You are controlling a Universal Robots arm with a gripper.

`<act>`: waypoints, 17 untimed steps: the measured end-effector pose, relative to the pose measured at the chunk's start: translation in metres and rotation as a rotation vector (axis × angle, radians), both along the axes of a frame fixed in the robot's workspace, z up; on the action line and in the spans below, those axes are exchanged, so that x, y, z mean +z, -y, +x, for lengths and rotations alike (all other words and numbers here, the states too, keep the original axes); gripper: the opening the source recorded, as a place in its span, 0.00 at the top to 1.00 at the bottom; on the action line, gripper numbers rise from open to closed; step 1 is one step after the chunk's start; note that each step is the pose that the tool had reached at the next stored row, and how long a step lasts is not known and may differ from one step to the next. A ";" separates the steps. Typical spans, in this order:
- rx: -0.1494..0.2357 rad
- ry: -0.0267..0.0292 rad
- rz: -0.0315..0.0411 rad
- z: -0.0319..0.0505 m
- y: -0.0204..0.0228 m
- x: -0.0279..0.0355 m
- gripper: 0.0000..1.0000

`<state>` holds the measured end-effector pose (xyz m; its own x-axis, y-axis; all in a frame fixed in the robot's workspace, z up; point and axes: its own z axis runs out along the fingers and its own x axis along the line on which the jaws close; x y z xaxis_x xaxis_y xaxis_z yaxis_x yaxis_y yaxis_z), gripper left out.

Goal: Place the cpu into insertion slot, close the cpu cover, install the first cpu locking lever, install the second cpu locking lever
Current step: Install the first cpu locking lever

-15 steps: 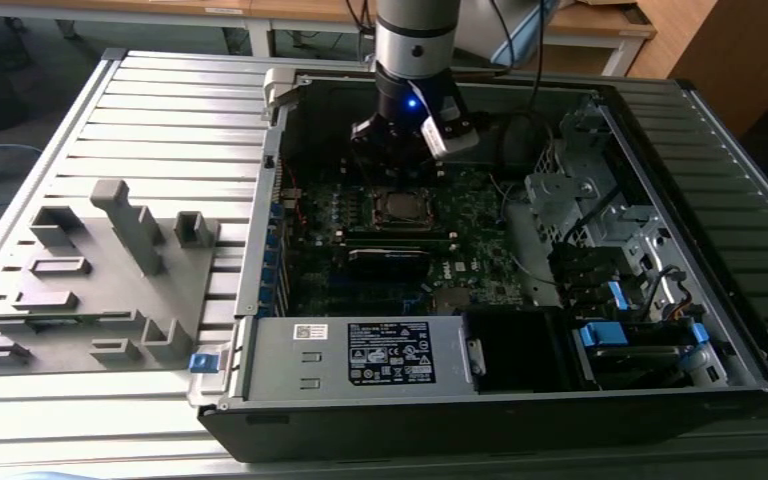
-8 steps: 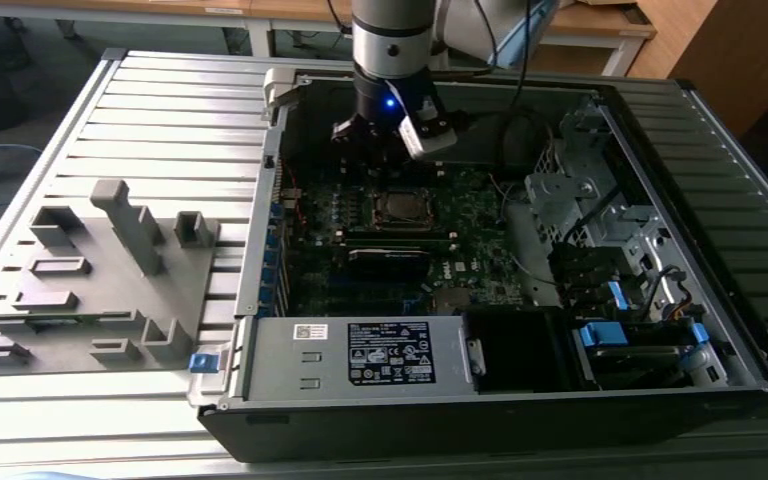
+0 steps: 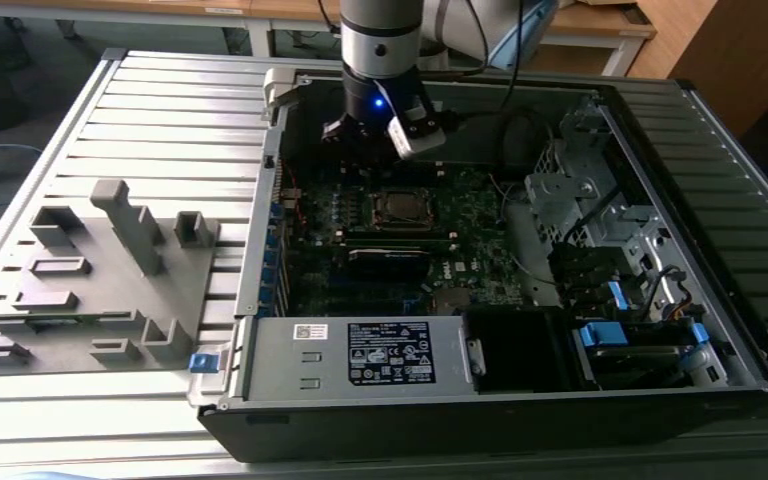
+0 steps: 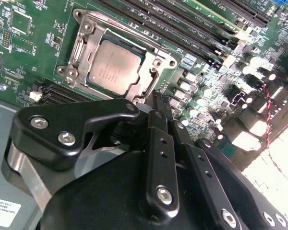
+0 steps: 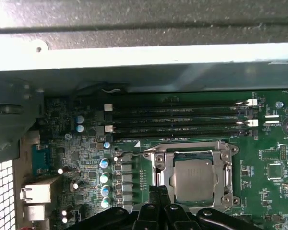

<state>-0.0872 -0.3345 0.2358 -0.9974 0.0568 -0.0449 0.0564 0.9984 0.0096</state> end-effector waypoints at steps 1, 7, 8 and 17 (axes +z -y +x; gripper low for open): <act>0.000 -0.0001 0.0000 -0.0001 0.0000 0.0003 0.89; 0.000 0.0001 0.0002 0.0000 0.0000 0.0094 0.89; 0.000 0.0001 0.0002 0.0000 0.0000 0.0114 0.89; 0.000 0.0001 0.0001 -0.0011 0.0000 0.0183 0.89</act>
<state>-0.0884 -0.3346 0.2541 -0.9974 0.0569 -0.0450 0.0565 0.9984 0.0096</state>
